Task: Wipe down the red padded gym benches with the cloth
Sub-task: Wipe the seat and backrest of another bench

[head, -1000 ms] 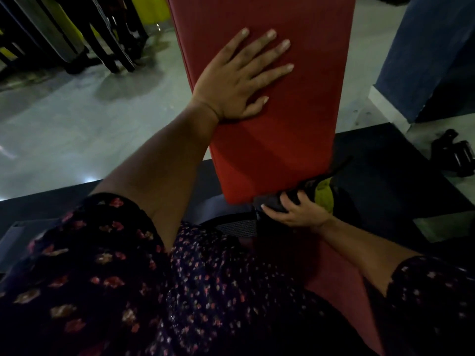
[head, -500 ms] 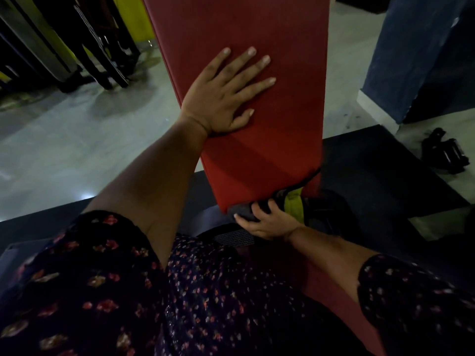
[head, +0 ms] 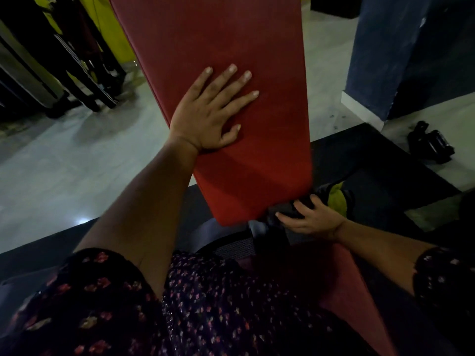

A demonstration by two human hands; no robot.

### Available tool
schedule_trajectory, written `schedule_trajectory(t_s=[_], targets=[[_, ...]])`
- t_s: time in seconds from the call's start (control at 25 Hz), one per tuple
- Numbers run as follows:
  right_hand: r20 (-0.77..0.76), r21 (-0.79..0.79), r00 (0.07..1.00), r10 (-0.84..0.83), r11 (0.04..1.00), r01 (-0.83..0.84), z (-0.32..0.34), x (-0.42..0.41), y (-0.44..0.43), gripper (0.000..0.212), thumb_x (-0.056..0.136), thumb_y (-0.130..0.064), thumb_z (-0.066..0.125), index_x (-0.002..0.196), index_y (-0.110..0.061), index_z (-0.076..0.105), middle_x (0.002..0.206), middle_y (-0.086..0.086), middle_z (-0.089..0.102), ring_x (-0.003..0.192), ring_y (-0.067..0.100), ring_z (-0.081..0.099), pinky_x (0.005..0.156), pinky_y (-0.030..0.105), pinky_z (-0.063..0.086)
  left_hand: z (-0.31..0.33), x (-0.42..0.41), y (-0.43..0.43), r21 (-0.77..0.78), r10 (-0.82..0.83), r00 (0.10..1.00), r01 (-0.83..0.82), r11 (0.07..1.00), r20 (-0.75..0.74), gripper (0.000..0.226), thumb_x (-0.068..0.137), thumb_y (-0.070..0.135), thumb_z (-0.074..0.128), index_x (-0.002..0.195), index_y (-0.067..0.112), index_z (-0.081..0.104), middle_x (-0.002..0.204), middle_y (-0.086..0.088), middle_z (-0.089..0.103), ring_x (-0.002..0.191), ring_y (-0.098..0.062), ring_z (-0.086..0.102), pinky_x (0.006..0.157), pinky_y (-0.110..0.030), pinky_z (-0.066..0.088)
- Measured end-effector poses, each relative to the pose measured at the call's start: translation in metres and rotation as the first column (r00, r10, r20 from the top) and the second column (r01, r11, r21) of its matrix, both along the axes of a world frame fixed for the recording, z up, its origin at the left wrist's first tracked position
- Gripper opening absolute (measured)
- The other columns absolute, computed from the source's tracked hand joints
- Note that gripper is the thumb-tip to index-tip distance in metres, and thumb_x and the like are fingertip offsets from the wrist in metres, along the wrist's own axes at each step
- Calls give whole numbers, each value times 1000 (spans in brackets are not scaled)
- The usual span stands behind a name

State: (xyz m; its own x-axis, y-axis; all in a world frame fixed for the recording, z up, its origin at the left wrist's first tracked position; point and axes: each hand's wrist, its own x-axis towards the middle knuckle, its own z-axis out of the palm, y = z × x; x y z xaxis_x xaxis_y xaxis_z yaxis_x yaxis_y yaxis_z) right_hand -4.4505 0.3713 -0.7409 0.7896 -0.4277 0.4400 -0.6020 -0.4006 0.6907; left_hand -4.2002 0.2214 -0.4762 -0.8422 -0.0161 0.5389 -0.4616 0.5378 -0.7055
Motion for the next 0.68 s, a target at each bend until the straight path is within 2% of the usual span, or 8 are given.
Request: schedule_trajectory(t_s=[0.16,0.24,0.32,0.44,0.56,0.6,0.64,0.68], targets=[[140,47,989,-42,998,36,-1,62,3,53,104,-19,15,119,-30,65,139,-4,39,103,33,47,62,47,54,-1,1,1,6,4,1000,-4,1000,-5,61,96,48,39,152,24,36,156,-7,36,145,-28,32,117,-48,16],[117,70,991,-66,996,58,-5,62,4,51,104,-20,15,124,-28,61,139,-5,39,102,32,47,62,46,54,-2,1,1,8,-3,1000,3,1000,-8,61,96,48,40,152,24,37,156,-7,36,144,-29,33,117,-48,17],[66,82,992,-108,991,102,-9,37,1,38,101,-27,28,131,-24,52,137,-5,41,102,30,48,61,44,52,-2,1,0,7,1,1000,-1,1000,-6,62,95,48,41,152,24,36,156,-7,36,145,-29,33,117,-49,18],[94,93,983,-156,985,147,-25,-18,7,39,96,-30,41,134,-24,52,133,-3,42,103,30,48,61,45,50,-2,1,0,1,-1,1000,1,1000,-2,62,95,48,41,152,24,35,157,-7,35,145,-29,32,117,-50,19],[44,281,957,-286,923,263,-27,-55,33,54,76,-30,72,129,-31,61,145,-1,37,105,40,45,63,54,51,-2,1,0,-5,-8,1000,8,1000,-1,63,95,48,41,153,24,34,157,-7,35,145,-29,31,117,-50,20],[108,370,904,-413,861,349,-24,-61,38,66,67,-29,81,130,-33,59,147,2,36,104,43,44,64,55,51,-2,1,0,-1,-6,1000,6,1000,0,63,95,48,42,153,24,34,157,-7,35,145,-29,31,117,-50,19],[201,500,776,-598,744,443,-12,-63,44,75,62,-29,85,132,-35,57,147,6,36,103,45,45,65,54,51,-2,1,0,4,-3,1000,3,1000,0,63,95,48,42,153,24,34,157,-7,34,145,-29,31,117,-50,18],[350,561,607,-714,678,475,-5,-62,46,77,63,-28,85,134,-35,56,148,10,35,104,46,45,69,54,51,-3,1,0,8,-1,1000,1,1000,-5,64,94,48,43,153,24,34,157,-7,34,145,-29,30,117,-50,17]])
